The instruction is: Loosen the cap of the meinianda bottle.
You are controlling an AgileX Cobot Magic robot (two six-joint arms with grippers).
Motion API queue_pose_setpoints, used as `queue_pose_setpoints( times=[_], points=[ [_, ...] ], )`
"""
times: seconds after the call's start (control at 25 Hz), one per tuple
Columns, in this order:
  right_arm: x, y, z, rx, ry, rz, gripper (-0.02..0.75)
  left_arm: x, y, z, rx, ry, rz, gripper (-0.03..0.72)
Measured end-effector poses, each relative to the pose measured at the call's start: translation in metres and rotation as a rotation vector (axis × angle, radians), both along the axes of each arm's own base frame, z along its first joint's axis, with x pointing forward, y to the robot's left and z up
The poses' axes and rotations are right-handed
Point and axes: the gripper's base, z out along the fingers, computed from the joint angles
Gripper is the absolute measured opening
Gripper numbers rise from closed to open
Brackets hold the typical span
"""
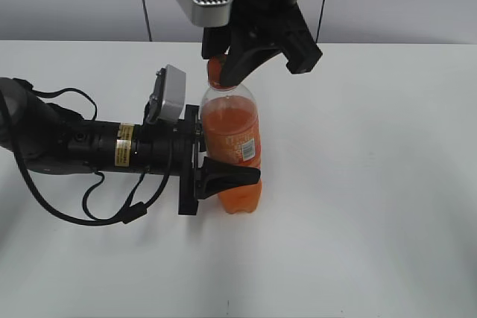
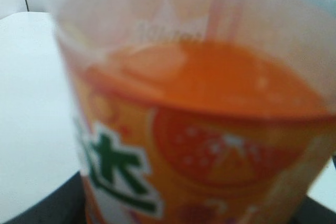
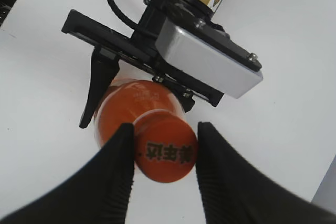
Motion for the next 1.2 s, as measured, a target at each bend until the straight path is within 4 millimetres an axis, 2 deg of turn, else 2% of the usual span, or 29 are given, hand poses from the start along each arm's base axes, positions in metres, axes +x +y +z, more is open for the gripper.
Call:
queue_pose_setpoints(
  times=[0.44, 0.68, 0.88, 1.08, 1.2],
  points=[
    [0.000, 0.000, 0.000, 0.004, 0.005, -0.021, 0.296, 0.000, 0.000, 0.000, 0.000, 0.003, 0.003, 0.412],
    [-0.001, 0.002, 0.001, 0.021, 0.024, -0.032, 0.405, 0.001, 0.000, 0.000, 0.000, 0.014, 0.014, 0.412],
    [-0.001, 0.002, 0.001, 0.027, 0.036, -0.054, 0.421, 0.001, 0.000, 0.000, 0.000, 0.015, 0.016, 0.412],
    [0.001, 0.004, 0.018, 0.084, 0.057, -0.175, 0.421, 0.001, 0.000, 0.000, 0.000, 0.015, 0.016, 0.412],
    [0.001, 0.007, 0.033, 0.158, 0.115, -0.305, 0.421, 0.001, 0.000, 0.000, 0.001, 0.015, 0.017, 0.412]
  ],
)
